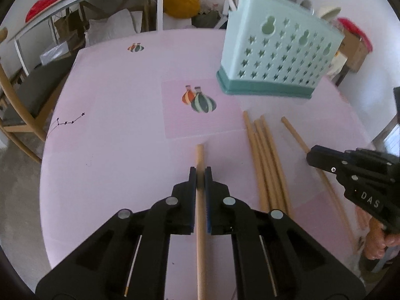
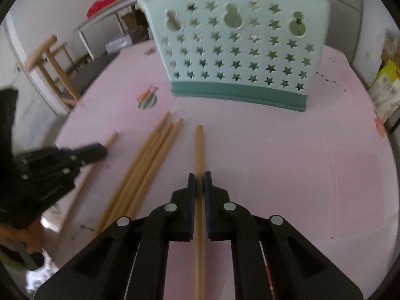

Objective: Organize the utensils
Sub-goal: 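Lift the chopstick into the holder and open the left tool while the right tool carries its chopstick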

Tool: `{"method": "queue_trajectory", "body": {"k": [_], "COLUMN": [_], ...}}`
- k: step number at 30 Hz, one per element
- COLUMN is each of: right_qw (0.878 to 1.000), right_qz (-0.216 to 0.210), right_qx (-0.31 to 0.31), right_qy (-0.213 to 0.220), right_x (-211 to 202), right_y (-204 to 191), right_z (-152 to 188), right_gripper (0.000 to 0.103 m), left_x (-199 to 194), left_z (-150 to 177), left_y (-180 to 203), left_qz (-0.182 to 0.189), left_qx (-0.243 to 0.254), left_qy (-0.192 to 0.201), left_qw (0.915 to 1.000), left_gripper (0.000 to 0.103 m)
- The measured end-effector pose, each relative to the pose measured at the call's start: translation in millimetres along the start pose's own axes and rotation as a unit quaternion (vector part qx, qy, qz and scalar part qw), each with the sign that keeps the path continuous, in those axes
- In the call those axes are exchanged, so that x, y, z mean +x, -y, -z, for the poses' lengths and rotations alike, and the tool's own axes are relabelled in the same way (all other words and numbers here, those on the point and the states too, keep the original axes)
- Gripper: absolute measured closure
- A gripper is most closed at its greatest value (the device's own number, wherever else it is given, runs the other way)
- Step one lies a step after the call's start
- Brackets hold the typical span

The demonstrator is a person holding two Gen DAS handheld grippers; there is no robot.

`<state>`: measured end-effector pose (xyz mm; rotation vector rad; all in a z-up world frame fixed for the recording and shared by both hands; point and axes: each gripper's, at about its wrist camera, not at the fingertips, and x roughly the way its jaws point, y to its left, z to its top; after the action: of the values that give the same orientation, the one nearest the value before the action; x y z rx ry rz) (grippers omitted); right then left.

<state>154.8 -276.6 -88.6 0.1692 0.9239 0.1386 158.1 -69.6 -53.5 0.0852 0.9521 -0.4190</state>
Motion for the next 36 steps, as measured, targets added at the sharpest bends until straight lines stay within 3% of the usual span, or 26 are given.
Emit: {"method": "queue_trajectory", "body": {"k": [4,8,14,19,23,27,33,36], "right_qw": [0.999,0.995,0.988,0.985,0.983,0.982,0.98,0.98], "right_qz": [-0.018,-0.04,-0.058,-0.069,-0.076,-0.085,-0.101,-0.105], "right_qx": [0.025,0.038,0.051,0.056,0.057,0.061,0.071,0.073], "right_qy": [0.038,0.08,0.131,0.149,0.157,0.158,0.156,0.154], "right_x": [-31.5,-66.9,-105.9,-118.1,-121.7,-121.4,-114.1,-111.5], "right_y": [8.3,15.0,20.6,25.3,27.3,31.7,38.9,41.2], "right_z": [-4.3,-9.0,-13.1,-19.8,-18.2,-18.0,-17.5,-17.3], "right_gripper": [0.096,0.096,0.096,0.096,0.096,0.096,0.096,0.096], "left_x": [-32.8,-86.9,-172.0,-208.5,-217.2,-211.3,-172.9,-146.9], "left_z": [-6.1,-24.3,-64.2,-106.2,-142.5,-174.0,-203.9,-211.3], "left_y": [-4.4,-11.4,-4.3,13.5,29.6,45.1,63.1,71.7], "left_qz": [0.017,0.044,0.099,0.127,0.138,0.137,0.121,0.106], "left_qx": [-0.017,-0.034,-0.027,-0.016,-0.011,-0.01,-0.017,-0.012], "left_qy": [0.04,0.109,0.227,0.297,0.334,0.352,0.355,0.343], "left_qw": [0.9989,0.9925,0.9684,0.9462,0.9323,0.9259,0.927,0.9334], "left_gripper": [0.098,0.098,0.098,0.098,0.098,0.098,0.098,0.098]}}
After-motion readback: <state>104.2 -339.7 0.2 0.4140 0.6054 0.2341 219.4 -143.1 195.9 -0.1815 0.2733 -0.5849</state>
